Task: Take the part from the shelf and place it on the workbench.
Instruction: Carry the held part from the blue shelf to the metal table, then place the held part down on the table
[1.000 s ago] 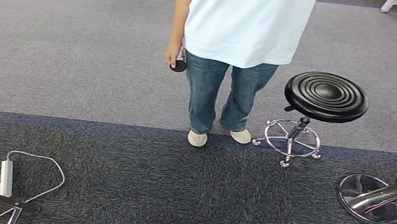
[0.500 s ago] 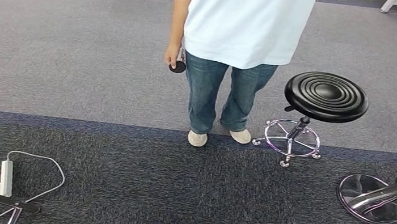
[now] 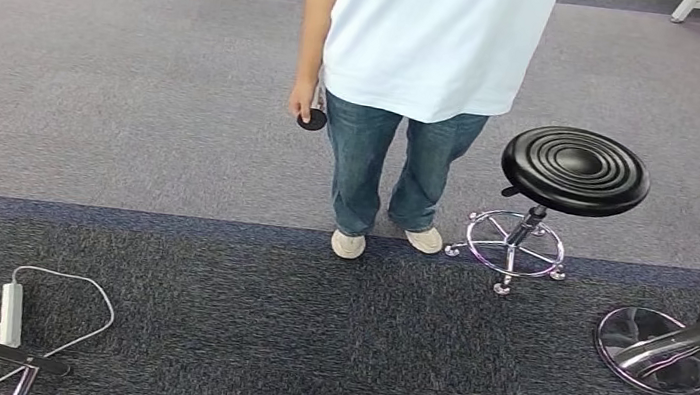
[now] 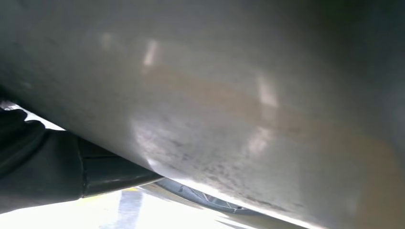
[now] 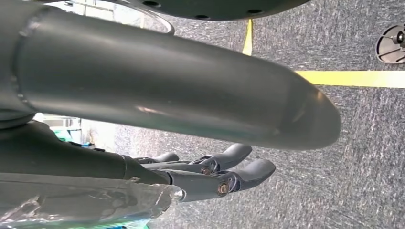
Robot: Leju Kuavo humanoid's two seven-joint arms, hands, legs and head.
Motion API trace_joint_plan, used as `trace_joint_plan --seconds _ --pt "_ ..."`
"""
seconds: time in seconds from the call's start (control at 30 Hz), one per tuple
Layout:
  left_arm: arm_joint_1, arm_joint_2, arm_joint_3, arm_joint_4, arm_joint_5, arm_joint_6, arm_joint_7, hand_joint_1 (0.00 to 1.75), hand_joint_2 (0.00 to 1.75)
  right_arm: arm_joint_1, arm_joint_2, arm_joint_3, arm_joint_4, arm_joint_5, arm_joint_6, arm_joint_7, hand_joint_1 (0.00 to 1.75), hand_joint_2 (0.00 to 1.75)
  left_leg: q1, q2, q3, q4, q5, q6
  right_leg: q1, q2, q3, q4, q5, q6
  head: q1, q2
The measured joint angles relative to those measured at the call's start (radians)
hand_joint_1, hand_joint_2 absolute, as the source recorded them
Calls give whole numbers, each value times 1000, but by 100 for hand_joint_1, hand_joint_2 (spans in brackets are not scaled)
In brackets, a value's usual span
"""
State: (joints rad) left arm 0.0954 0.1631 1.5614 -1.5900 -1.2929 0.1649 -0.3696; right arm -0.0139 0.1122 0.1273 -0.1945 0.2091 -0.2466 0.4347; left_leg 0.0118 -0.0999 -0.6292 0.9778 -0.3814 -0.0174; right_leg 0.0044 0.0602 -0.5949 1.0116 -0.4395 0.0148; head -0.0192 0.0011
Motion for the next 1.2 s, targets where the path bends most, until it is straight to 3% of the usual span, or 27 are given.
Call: trace_joint_plan --seconds 0.7,1.2 --pt "29 -40 1 -46 16 28 57 175 175 3 1 14 3 16 -12 0 0 0 0 0 0 0 0 0 0 0 0 0 0 0 0 0" --pt "54 -78 1 -93 79 9 188 175 175 3 1 14 5 16 -6 0 0 0 0 0 0 0 0 0 0 0 0 0 0 0 0 0"
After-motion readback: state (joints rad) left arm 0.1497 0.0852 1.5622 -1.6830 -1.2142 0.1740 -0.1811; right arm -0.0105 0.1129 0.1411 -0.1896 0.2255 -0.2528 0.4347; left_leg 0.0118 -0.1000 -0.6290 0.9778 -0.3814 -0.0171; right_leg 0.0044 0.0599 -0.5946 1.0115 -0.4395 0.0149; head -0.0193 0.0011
